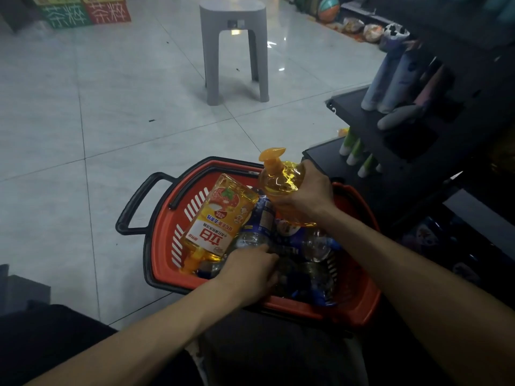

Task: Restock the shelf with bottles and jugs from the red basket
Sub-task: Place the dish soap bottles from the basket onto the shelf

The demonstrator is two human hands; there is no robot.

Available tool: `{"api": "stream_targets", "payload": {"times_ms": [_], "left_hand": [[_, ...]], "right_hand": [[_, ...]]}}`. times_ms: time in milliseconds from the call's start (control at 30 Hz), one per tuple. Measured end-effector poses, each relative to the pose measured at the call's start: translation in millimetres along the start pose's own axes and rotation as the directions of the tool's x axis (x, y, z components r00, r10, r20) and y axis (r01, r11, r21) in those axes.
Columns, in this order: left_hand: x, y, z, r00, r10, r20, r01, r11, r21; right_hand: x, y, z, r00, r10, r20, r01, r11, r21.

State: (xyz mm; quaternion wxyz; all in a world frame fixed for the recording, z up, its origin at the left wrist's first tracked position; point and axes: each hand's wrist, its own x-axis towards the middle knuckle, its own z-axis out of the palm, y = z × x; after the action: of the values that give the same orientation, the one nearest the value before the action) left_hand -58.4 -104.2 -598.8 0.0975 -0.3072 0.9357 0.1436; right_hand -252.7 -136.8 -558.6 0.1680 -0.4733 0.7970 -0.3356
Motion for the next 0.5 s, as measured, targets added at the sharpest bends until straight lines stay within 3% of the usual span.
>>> {"api": "stream_targets", "payload": {"times_ms": [133,233,367,500], "left_hand": [[6.9,-6.1,-10.5,1.0,-0.009,-0.017,0.006,0.992,-0.128],[15.9,-11.4,-23.3,0.992,-0.107,-0.071,0.077,0.939,-0.334],[26.6,-6.1,-47.0,0.947,-0.261,-0.189,0.075,0.749,-0.658],[36.8,7.1,-66.4,0.919,-0.334,-0.211,-0.036,0.461,-0.887]], "right_hand": [[-11.4,-1.8,-13.7,1.0,-0.001,-0.023,0.002,0.999,0.05],[-17.7,-5.8,-31.2,0.997,0.06,-0.044,-0.054,0.989,0.138],[-31.3,-13.2,-63.1,0.988,0.155,-0.004,-0.147,0.943,0.298],[-48.3,-10.9,-87.8,0.964,0.251,0.09,-0.265,0.853,0.45]]}}
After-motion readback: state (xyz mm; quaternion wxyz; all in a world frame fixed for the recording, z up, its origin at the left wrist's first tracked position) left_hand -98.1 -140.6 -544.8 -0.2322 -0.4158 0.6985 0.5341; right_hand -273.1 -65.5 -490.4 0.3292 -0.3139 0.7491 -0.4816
